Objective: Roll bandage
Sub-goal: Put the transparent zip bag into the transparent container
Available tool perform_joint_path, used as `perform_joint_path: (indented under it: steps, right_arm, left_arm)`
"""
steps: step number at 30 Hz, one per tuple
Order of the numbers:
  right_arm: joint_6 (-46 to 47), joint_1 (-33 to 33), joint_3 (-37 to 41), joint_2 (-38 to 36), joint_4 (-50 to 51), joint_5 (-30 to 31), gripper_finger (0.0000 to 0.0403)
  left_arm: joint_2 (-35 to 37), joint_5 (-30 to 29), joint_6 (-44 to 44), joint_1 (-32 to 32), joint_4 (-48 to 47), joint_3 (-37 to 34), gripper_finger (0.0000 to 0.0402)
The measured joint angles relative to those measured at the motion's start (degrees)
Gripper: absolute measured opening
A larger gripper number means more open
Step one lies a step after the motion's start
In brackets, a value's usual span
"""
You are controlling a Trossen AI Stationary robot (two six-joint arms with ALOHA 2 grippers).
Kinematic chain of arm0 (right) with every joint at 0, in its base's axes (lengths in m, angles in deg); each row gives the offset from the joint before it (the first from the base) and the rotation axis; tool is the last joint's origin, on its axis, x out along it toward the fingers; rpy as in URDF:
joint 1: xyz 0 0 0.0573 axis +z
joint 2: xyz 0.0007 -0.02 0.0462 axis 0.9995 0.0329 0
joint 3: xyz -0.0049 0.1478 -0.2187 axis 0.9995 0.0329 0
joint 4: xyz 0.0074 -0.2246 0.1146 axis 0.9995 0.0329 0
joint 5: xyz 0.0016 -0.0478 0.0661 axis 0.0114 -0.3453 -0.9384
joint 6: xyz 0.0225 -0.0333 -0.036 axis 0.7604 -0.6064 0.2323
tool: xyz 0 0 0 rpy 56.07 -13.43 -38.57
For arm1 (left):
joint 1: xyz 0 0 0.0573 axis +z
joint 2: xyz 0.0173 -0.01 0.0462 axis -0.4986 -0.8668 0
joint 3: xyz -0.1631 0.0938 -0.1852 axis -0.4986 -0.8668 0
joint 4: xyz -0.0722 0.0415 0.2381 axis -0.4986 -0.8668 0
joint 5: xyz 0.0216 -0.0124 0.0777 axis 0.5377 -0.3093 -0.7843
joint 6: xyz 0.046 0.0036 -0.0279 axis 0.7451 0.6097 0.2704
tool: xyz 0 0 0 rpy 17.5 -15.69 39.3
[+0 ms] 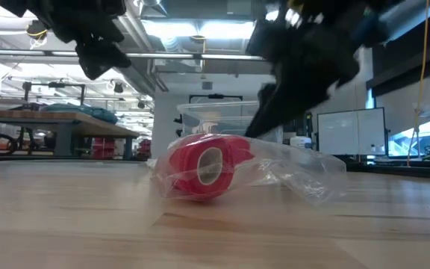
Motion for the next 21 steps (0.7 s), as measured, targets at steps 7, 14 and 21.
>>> perform_joint_path:
  steps: [7, 14, 21]
  right_arm:
    - [0.0, -4.0, 0.0, 6.0, -6.7, -5.1, 0.0287]
    - [-0.2, -5.0, -0.2, 10.2, -8.1, -9.0, 0.0211]
    - [-3.4, -4.9, -0.8, 8.7, -3.4, -9.8, 0.0022]
  left_arm:
    - [-7.6, -2.0, 0.5, -1.6, 0.7, -0.4, 0.0188]
    - [-10.9, -2.2, 1.0, -1.6, 0.3, -0.3, 0.0188]
    - [-11.1, -3.5, 3.0, -1.6, 0.0, -0.3, 0.0188]
